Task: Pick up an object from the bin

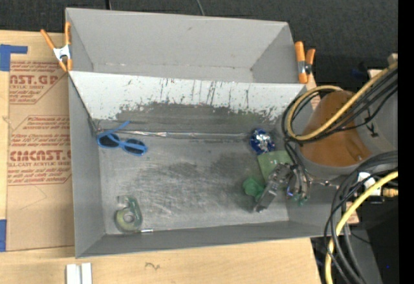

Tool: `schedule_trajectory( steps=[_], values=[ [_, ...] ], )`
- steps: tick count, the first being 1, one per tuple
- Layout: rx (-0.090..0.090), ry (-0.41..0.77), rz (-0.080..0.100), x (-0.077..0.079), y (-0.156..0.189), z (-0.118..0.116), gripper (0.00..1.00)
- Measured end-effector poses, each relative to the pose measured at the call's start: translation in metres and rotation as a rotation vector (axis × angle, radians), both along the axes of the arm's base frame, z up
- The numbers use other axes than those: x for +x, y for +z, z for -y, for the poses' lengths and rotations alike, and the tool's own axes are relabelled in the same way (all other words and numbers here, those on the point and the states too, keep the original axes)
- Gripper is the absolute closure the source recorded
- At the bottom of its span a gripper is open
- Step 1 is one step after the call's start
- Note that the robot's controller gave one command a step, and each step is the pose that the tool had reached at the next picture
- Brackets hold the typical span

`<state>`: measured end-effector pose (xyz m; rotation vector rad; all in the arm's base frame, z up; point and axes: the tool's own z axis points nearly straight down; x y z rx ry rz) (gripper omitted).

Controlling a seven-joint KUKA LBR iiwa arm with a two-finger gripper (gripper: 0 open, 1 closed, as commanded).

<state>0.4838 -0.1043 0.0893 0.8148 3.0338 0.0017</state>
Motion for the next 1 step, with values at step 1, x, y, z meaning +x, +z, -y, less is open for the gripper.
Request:
schedule_trajectory(
  steps=[1],
  values=[
    [-0.002, 0.002, 0.006, 0.0016, 0.0709, -0.0004, 1.00]
  ],
)
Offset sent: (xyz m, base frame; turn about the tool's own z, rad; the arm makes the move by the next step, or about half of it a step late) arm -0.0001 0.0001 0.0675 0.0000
